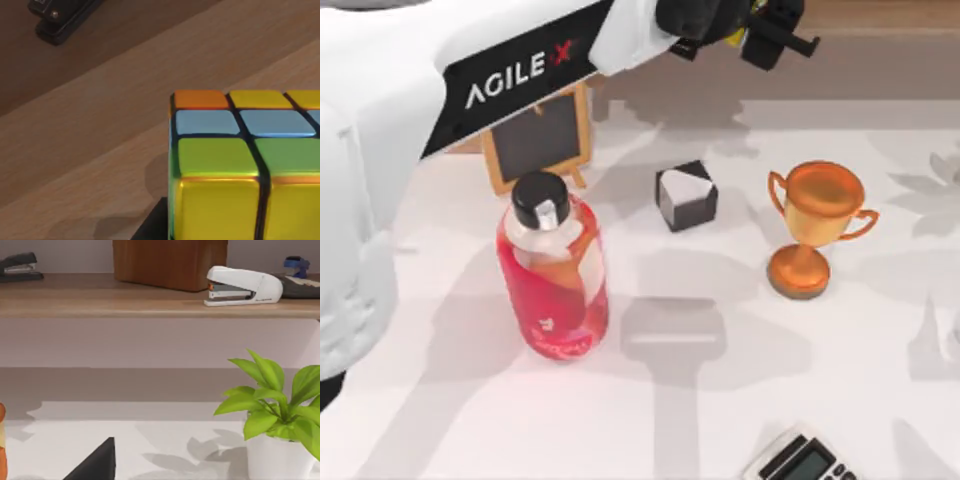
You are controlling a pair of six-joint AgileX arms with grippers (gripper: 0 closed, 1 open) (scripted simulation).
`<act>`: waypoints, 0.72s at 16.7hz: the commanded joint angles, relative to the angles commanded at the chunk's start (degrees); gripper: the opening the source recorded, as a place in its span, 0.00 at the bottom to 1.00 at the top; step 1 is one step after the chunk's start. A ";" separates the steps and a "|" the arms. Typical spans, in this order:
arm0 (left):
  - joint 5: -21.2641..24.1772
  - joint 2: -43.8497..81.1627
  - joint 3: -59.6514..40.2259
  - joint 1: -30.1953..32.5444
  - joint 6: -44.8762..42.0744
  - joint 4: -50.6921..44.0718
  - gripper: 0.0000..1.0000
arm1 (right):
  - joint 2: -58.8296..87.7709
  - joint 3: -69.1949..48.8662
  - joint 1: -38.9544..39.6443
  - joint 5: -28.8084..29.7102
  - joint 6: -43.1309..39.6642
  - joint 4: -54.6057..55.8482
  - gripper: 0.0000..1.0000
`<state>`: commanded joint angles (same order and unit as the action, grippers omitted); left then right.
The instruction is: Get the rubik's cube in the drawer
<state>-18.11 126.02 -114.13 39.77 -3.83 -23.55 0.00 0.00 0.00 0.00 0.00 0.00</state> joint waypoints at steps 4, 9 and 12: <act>8.26 -3.84 -3.36 -5.46 -2.26 -23.75 0.00 | 0.00 0.00 0.00 0.00 0.00 0.00 1.00; 14.69 -4.44 -10.97 -17.72 -6.37 -48.43 0.00 | 0.00 0.00 0.00 0.00 0.00 0.00 1.00; 16.13 -1.86 -17.07 -26.96 -9.34 -58.88 0.00 | 0.00 0.00 0.00 0.00 0.00 0.00 1.00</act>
<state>-1.98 124.16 -131.20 12.81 -13.17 -82.43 0.00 0.00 0.00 0.00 0.00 0.00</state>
